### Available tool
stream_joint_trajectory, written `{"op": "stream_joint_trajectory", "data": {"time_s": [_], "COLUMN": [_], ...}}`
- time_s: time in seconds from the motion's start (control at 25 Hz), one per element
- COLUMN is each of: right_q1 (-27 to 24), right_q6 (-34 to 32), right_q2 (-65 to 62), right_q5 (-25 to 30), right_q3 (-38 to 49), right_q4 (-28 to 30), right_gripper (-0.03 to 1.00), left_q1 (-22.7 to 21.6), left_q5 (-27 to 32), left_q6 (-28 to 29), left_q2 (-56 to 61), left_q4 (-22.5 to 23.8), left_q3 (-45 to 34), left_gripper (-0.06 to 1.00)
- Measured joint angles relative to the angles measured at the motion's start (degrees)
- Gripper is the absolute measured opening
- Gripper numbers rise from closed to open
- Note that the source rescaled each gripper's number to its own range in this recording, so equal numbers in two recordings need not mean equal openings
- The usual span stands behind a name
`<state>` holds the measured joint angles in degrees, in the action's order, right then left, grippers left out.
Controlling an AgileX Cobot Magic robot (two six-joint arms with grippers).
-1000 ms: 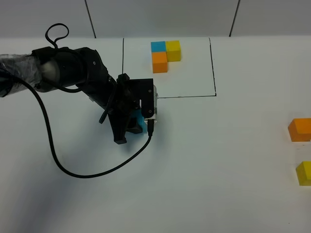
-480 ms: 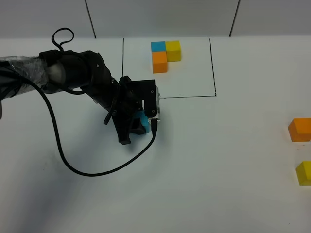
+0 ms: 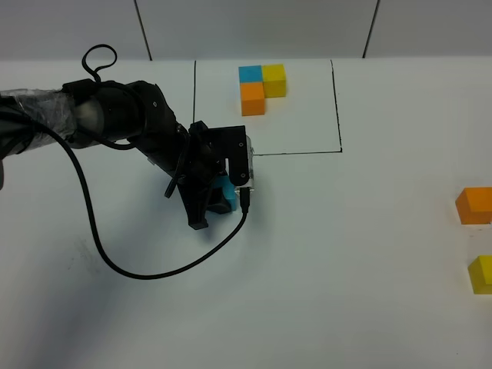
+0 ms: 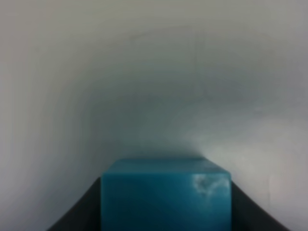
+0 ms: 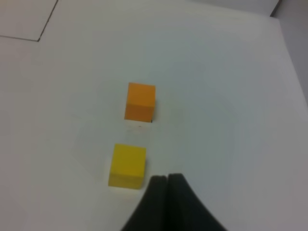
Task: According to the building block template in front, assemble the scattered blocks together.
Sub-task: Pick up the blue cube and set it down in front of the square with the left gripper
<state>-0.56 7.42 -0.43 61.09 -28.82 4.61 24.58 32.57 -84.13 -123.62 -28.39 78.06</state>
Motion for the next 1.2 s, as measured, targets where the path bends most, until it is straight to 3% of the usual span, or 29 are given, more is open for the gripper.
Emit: {"op": "stream_joint_trajectory", "data": {"time_s": [0.08, 0.28, 0.4, 1.04, 1.2], "right_q1": [0.00, 0.00, 0.00, 0.00, 0.00], "right_q6": [0.00, 0.00, 0.00, 0.00, 0.00], "right_q2": [0.00, 0.00, 0.00, 0.00, 0.00], "right_q5": [0.00, 0.00, 0.00, 0.00, 0.00], "right_q3": [0.00, 0.00, 0.00, 0.00, 0.00], "right_q4": [0.00, 0.00, 0.00, 0.00, 0.00], "right_gripper": [0.00, 0.00, 0.00, 0.00, 0.00], "left_q1": [0.00, 0.00, 0.00, 0.00, 0.00], "left_q5": [0.00, -0.60, -1.18, 0.15, 2.20], "left_q6": [0.92, 4.77, 6.54, 7.26, 7.26], "left_q2": [-0.05, -0.43, -0.43, 7.69, 9.63], "left_q4": [0.18, 0.62, 1.16, 2.41, 2.54], "left_q3": [0.00, 0.00, 0.00, 0.00, 0.00], "left_gripper": [0.55, 0.82, 0.91, 0.91, 0.80]}}
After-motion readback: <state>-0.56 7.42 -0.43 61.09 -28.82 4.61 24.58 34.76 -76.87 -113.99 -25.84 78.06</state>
